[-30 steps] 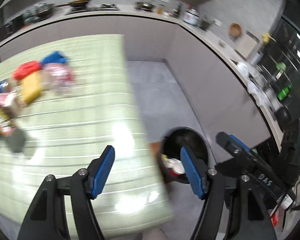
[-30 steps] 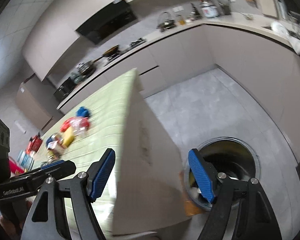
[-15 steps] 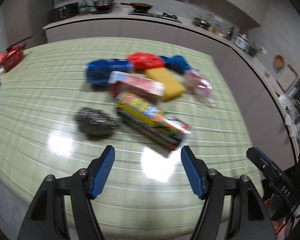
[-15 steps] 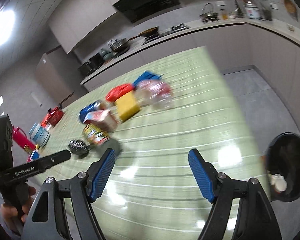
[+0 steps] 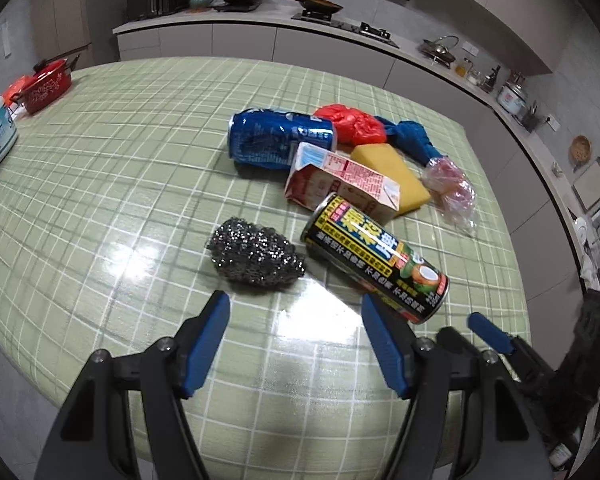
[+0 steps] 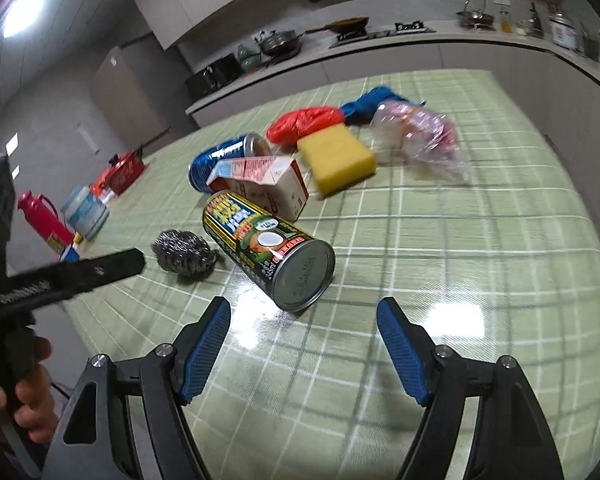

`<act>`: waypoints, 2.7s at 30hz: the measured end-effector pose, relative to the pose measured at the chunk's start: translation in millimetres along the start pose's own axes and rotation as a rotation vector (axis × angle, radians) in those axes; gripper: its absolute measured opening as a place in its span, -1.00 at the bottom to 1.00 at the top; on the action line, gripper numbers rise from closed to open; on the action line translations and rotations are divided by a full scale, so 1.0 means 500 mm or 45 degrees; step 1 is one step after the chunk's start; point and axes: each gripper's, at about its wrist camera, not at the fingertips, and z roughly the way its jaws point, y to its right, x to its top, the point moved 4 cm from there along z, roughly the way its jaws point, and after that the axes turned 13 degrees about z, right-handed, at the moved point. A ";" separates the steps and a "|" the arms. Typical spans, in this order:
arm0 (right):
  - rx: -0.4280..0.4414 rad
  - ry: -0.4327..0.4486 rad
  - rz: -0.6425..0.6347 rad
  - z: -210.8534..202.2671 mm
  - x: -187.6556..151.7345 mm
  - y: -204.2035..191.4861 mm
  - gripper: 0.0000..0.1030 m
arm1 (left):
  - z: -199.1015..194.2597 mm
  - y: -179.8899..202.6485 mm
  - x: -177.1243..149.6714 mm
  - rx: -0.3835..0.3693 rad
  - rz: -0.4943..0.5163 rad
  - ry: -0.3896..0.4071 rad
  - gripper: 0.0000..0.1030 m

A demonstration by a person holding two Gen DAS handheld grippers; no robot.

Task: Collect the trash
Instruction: 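Move both tools back toward the trash on the island, then grasp the steel wool with the left tool while the right tool grasps the plastic bag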

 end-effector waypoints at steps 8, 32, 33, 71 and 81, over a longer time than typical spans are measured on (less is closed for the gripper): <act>0.031 -0.048 -0.023 0.042 0.030 0.018 0.50 | 0.017 0.019 0.025 0.023 -0.024 0.009 0.35; -0.174 0.148 0.134 0.047 0.120 0.067 0.50 | 0.051 -0.064 0.063 0.001 0.058 -0.015 0.35; -0.199 0.162 0.153 0.048 0.128 0.068 0.50 | 0.053 -0.076 0.066 -0.004 0.059 -0.018 0.35; -0.158 0.190 0.278 0.047 0.172 0.100 0.50 | 0.153 -0.084 0.029 -0.056 0.118 -0.069 0.23; -0.173 0.207 0.283 0.043 0.189 0.113 0.50 | 0.131 -0.098 0.056 -0.098 0.112 0.027 -0.34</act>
